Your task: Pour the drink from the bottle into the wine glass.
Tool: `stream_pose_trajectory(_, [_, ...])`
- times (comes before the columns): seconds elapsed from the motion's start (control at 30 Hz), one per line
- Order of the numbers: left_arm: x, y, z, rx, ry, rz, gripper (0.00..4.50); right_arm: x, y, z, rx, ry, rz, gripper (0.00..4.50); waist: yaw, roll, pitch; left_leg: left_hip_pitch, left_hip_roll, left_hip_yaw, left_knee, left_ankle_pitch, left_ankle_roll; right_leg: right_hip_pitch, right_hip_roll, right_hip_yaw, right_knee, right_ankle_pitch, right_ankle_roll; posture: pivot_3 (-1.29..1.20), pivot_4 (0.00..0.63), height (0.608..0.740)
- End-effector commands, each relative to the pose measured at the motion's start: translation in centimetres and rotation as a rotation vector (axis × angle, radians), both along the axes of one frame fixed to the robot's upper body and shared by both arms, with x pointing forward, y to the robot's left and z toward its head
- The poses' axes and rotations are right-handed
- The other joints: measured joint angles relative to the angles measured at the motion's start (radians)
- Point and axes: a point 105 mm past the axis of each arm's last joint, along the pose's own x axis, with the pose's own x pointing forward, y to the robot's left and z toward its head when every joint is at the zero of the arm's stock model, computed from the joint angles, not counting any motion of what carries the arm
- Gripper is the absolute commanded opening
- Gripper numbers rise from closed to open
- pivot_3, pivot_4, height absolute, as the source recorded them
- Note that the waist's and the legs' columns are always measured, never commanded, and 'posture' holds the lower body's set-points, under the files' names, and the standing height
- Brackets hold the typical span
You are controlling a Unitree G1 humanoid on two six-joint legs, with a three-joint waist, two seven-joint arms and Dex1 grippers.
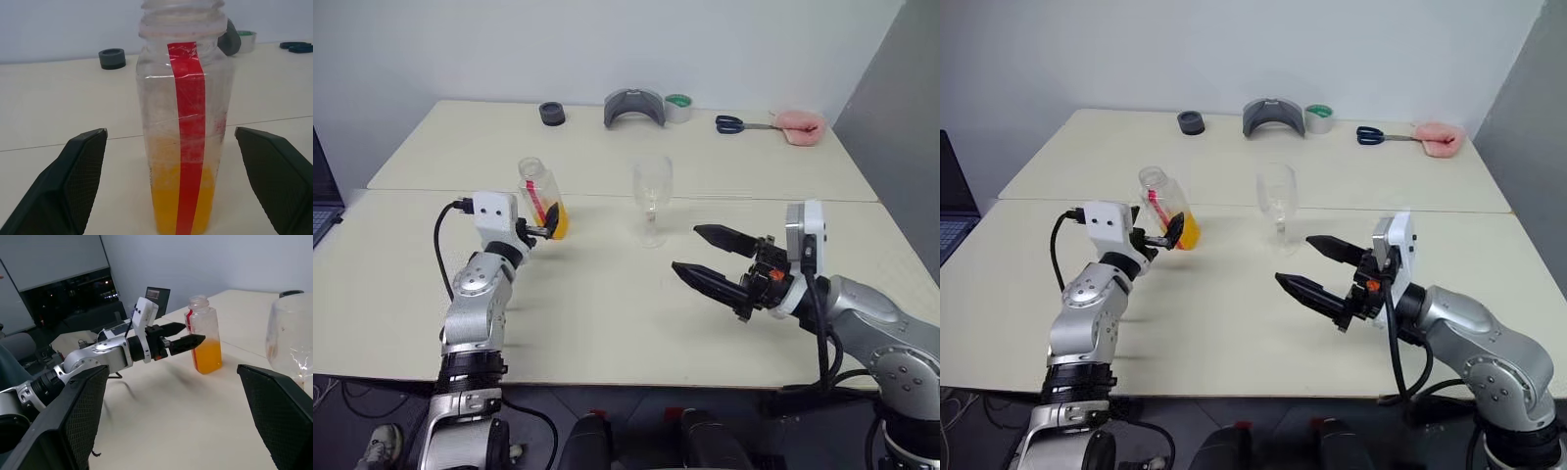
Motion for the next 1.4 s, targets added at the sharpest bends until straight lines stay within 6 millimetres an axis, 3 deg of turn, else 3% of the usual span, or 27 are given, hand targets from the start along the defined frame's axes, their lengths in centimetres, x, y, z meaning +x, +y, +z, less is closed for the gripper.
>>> stream_pose_trajectory(0.03, [1.1,-0.6,1.8,0.02,-0.074,-0.016,4.5,-0.7,0.1,1.2,0.006,-0.055,0.011,4.46,0.001,0.0,0.0,0.0,0.0,0.0,0.0,0.0,0.0,0.0,0.0,0.0,0.0,0.0,0.0,0.0,0.15,0.74])
stream_pose_trajectory(0.27, [3.2,-0.9,1.8,0.017,-0.084,-0.016,4.5,-1.1,0.2,1.4,-0.002,-0.07,0.012,4.46,0.002,0.0,0.0,0.0,0.0,0.0,0.0,0.0,0.0,0.0,0.0,0.0,0.0,0.0,0.0,0.0,0.15,0.74])
stream_pose_trajectory(0.57, [4.4,-0.8,1.1,0.022,-0.075,-0.024,4.5,-1.1,0.1,1.4,-0.003,-0.073,-0.011,4.46,0.003,-0.001,0.001,-0.001,0.0,0.0,0.0,0.0,0.0,0.0,0.0,0.0,-0.001,0.0,0.0,0.0,0.15,0.74])
stream_pose_trajectory(0.67, [4.6,-0.8,1.2,0.018,-0.083,-0.026,3.9,-1.1,0.0,1.4,-0.003,-0.074,-0.017,4.5,0.003,-0.001,0.001,-0.001,0.0,0.0,0.0,0.0,0.0,0.0,0.0,0.0,-0.001,0.0,0.0,0.0,0.15,0.74])
stream_pose_trajectory(0.87, [4.8,-0.9,1.2,0.013,-0.09,-0.033,2.06,-1.0,0.1,1.6,0.0,-0.077,-0.026,4.5,0.003,-0.001,0.001,-0.001,0.0,0.0,0.0,0.0,0.0,0.0,0.0,-0.001,-0.001,0.0,0.0,0.0,0.15,0.74])
stream_pose_trajectory(0.93, [4.8,-0.9,1.1,0.014,-0.091,-0.031,1.72,-1.0,0.1,1.6,0.0,-0.078,-0.029,4.5,0.003,-0.001,0.001,-0.001,0.0,0.0,0.0,0.0,0.0,0.0,0.0,-0.001,-0.001,0.001,0.0,0.0,0.15,0.74])
stream_pose_trajectory(1.13, [4.8,-1.0,1.5,0.039,-0.102,-0.042,1.65,-0.5,-0.1,2.0,0.015,-0.099,-0.067,4.5,0.003,-0.001,0.001,-0.001,0.0,0.0,0.0,0.0,0.0,0.0,0.0,0.0,0.0,0.001,0.0,0.0,0.15,0.74])
stream_pose_trajectory(1.4, [5.6,-3.4,5.8,0.231,-0.17,-0.158,1.65,1.3,-1.0,2.0,-0.051,-0.229,-0.202,4.5,0.008,-0.004,0.003,-0.002,0.0,0.0,0.0,0.0,0.0,-0.001,0.0,-0.001,0.0,0.001,0.0,0.0,0.15,0.74])
